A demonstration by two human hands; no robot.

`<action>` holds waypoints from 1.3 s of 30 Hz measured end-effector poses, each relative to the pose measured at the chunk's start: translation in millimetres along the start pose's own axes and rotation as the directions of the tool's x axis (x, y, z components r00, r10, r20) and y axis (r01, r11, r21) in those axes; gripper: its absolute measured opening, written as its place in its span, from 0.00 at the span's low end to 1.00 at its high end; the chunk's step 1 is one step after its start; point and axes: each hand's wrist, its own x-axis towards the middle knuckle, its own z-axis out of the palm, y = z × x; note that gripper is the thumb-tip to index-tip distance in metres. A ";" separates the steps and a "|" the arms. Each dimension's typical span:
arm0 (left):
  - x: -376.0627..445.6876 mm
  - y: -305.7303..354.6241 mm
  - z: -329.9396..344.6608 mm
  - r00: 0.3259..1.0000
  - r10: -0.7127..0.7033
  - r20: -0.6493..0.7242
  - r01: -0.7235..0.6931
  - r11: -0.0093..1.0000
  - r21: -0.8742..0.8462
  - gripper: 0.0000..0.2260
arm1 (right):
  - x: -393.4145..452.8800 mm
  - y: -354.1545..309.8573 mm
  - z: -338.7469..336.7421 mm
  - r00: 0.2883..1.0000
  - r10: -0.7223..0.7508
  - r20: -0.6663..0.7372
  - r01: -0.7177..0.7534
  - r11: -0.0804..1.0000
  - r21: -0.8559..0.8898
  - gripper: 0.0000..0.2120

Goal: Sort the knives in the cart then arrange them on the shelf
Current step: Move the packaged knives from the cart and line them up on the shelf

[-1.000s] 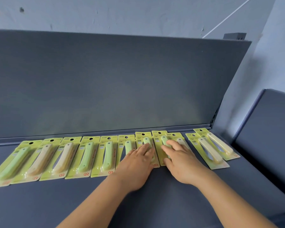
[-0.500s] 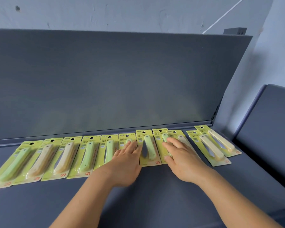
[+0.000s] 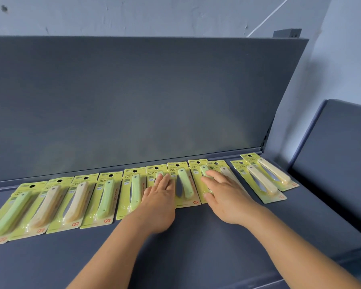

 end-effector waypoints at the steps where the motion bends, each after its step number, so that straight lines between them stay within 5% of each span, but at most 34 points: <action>1: -0.8 0.9 -1.6 1.000 -0.002 -0.006 0.002 1.000 -0.003 0.30 | -0.8 0.4 -1.9 1.000 -0.006 -0.002 0.006 1.000 0.016 0.24; 7: -5.7 37.3 -14.4 0.972 0.195 -0.130 -0.190 0.980 0.050 0.26 | -11.3 28.4 -29.7 0.990 0.051 -0.131 -0.043 0.997 0.065 0.23; 11: 6.8 85.4 -6.6 0.936 0.349 -0.044 -0.342 0.932 0.125 0.28 | -18.7 66.9 -41.1 0.974 0.159 -0.159 -0.160 0.987 0.008 0.23; 16: 33.4 112.1 12.8 0.940 0.340 -0.003 -0.333 0.923 0.191 0.29 | -30.4 99.9 -46.2 0.957 0.278 -0.086 -0.281 0.959 -0.020 0.23; 26: 52.2 118.3 14.3 0.941 0.336 -0.042 -0.325 0.930 0.170 0.22 | -19.5 113.0 -31.6 0.963 0.270 0.023 -0.270 0.962 0.029 0.21; 39: 56.4 150.8 20.2 0.899 0.436 -0.044 -0.420 0.886 0.194 0.28 | -13.3 128.7 -36.6 0.935 0.342 -0.091 -0.334 0.938 0.088 0.22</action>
